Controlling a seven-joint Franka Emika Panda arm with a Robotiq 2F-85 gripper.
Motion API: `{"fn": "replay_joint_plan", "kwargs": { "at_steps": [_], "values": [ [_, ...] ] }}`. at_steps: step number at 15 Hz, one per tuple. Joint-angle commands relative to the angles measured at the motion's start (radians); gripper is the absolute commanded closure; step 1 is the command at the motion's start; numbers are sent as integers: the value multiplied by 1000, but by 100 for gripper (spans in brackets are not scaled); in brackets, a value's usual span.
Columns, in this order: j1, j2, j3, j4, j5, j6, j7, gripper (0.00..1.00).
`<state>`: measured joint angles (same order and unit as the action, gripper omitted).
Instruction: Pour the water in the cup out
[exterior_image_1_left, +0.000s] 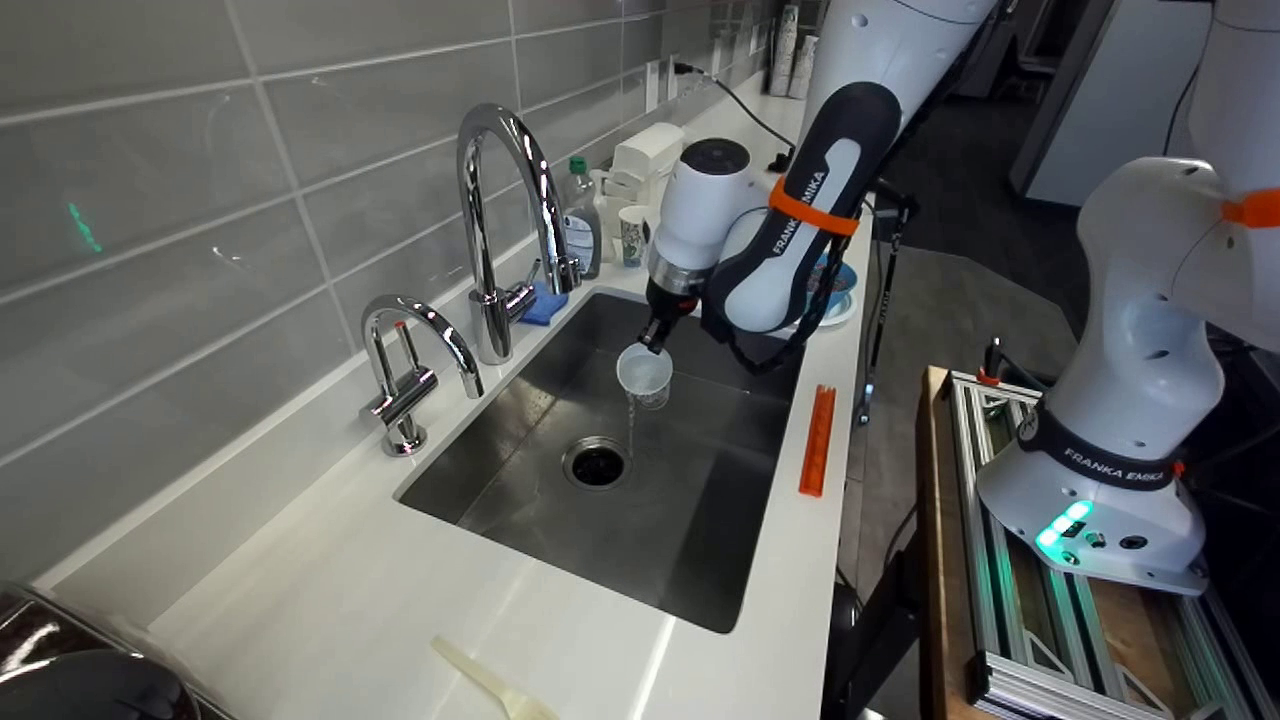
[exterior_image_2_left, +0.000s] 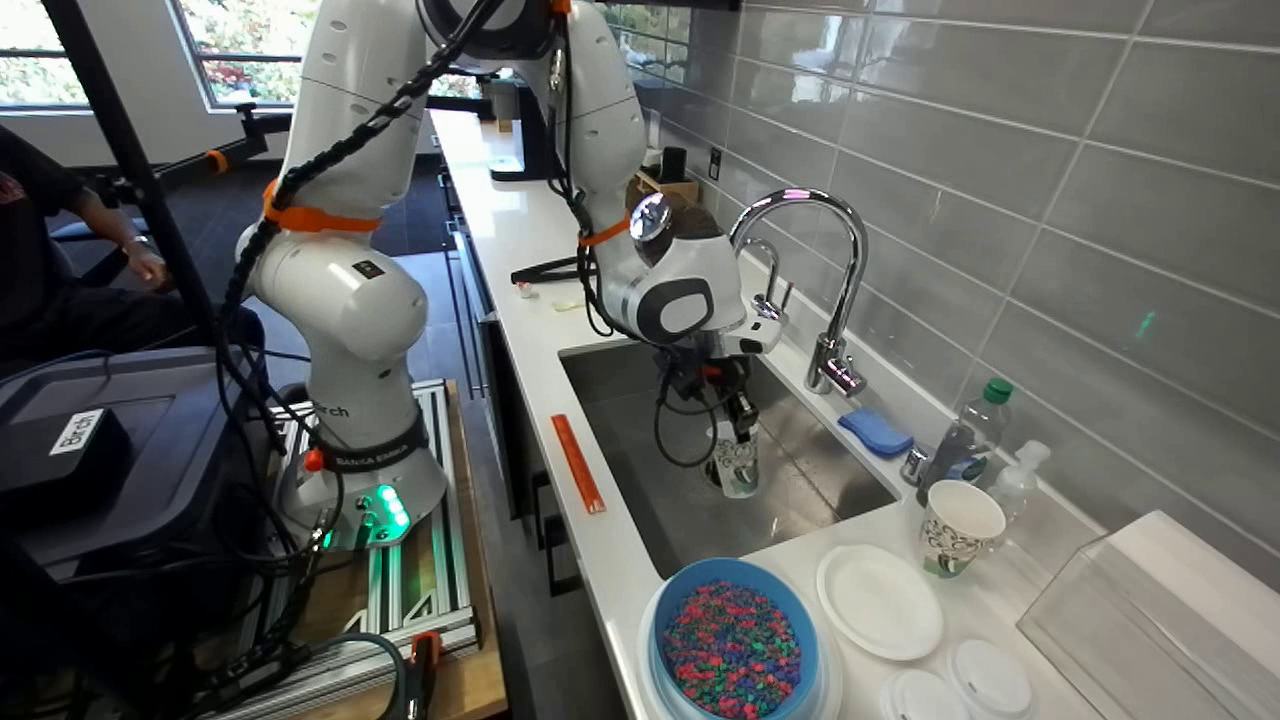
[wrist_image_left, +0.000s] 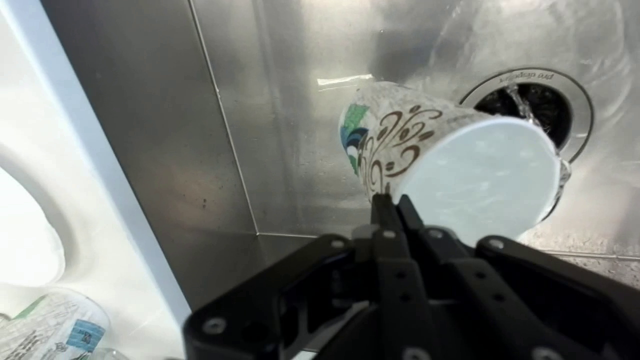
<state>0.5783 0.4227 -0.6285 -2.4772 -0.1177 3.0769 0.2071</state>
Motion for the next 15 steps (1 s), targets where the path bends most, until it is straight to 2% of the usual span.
{"fn": "replay_joint_plan", "kwargs": {
  "at_steps": [1, 15],
  "values": [
    [130, -3, -115, -29, -35, 17, 70, 99],
    [560, 71, -487, -91, -1, 9, 154, 99]
  ]
}}
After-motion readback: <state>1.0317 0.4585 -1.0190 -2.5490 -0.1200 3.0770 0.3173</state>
